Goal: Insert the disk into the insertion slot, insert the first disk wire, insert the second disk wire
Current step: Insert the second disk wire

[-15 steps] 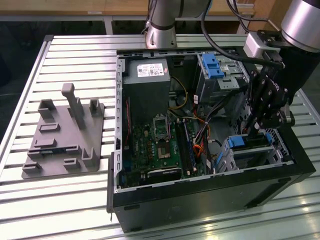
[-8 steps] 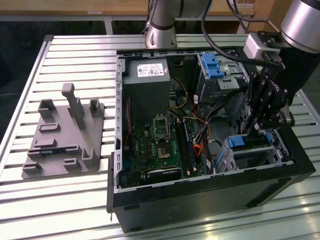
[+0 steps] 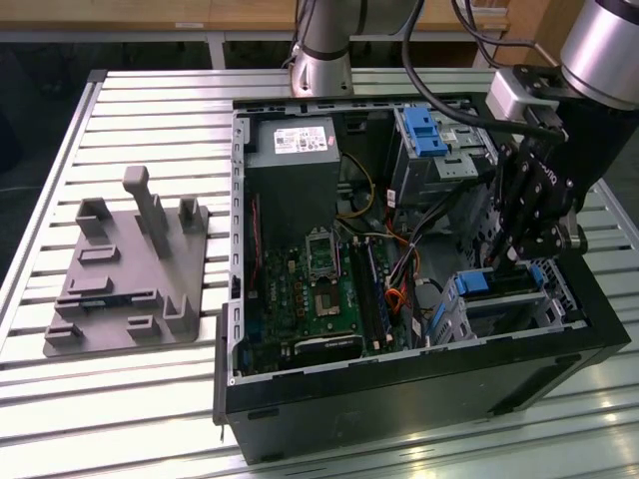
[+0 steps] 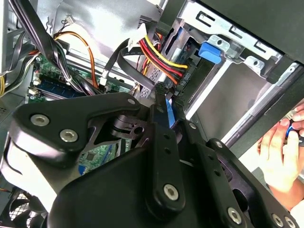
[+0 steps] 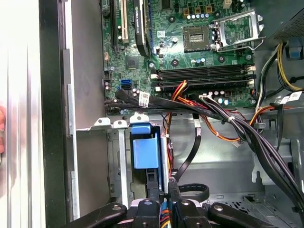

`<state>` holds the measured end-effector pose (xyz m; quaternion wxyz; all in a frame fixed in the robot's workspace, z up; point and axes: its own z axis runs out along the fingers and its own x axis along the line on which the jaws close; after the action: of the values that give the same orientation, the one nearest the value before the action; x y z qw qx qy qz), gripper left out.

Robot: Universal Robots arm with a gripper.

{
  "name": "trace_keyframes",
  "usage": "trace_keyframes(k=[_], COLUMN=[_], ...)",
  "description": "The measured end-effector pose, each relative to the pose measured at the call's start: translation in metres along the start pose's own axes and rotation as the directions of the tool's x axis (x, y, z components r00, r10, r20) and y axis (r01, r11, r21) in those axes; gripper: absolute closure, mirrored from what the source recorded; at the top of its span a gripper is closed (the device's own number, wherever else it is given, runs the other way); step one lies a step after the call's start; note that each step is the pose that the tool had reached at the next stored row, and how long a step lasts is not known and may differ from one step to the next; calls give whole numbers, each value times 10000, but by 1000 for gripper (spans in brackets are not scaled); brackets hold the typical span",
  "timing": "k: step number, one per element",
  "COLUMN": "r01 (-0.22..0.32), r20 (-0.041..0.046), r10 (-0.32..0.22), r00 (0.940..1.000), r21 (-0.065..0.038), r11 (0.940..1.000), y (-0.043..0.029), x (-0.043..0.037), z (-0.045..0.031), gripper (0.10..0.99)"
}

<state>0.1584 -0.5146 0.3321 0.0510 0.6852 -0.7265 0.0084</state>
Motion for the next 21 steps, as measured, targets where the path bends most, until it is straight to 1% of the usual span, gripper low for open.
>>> trace_keyframes(k=[12, 21], r01=[1, 3], r20=[-2, -2], r10=[-1, -3], r00=[10000, 10000], r21=[-16, -37], r11=[10000, 10000], y=[-10, -11], x=[-3, 1], z=[28, 36], gripper=[886, 886])
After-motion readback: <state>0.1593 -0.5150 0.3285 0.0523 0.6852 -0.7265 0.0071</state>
